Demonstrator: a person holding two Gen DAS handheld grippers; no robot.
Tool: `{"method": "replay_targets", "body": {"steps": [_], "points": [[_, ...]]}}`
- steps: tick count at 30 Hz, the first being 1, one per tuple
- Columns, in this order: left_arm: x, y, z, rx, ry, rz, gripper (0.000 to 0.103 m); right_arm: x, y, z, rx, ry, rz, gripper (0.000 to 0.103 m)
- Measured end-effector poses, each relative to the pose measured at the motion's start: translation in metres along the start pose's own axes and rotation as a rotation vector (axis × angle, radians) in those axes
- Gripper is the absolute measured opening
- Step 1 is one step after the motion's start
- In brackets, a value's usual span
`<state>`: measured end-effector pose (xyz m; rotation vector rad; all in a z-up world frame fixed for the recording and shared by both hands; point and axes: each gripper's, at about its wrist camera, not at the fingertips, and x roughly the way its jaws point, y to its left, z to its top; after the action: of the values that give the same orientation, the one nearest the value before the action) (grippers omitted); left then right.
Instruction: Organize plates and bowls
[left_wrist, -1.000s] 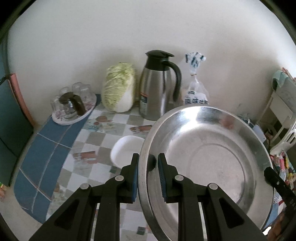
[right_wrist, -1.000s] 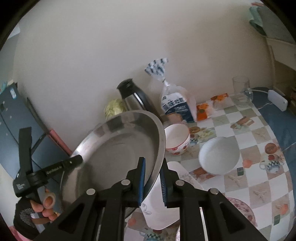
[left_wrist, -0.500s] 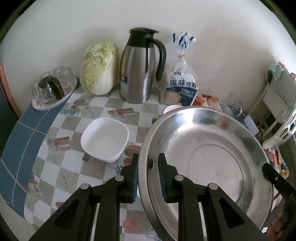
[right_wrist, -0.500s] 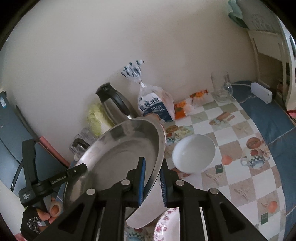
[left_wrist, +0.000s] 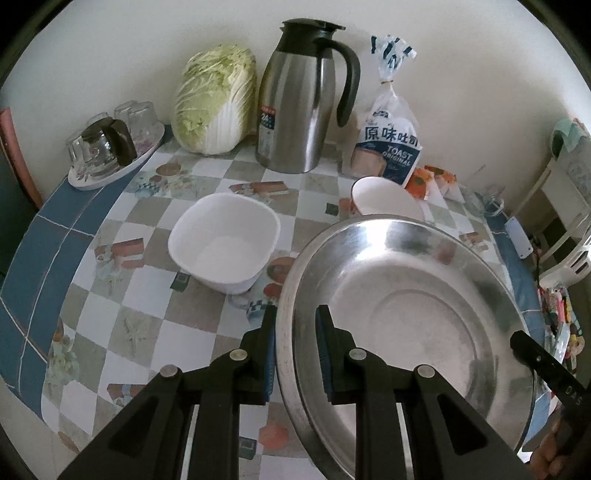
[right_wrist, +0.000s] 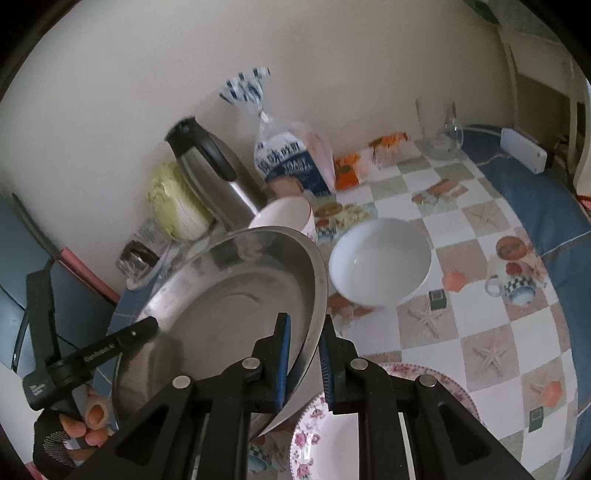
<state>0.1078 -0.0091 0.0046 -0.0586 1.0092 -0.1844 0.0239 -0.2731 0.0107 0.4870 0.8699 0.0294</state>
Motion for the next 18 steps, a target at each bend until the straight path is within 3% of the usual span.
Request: {"method": "replay_targets", "body": {"steps": [7,18], "points": [[0.014,0.015,-0.005,-0.055,0.041,-0.016,0.021,0.017,0.001,-0.006,0.003,0.059,-0.004,0.018],[0.031,0.017,-0.009,-0.047,0.063,-0.001,0.021,0.040,0.001,-0.013,-0.006,0.117,-0.049,0.018]]}}
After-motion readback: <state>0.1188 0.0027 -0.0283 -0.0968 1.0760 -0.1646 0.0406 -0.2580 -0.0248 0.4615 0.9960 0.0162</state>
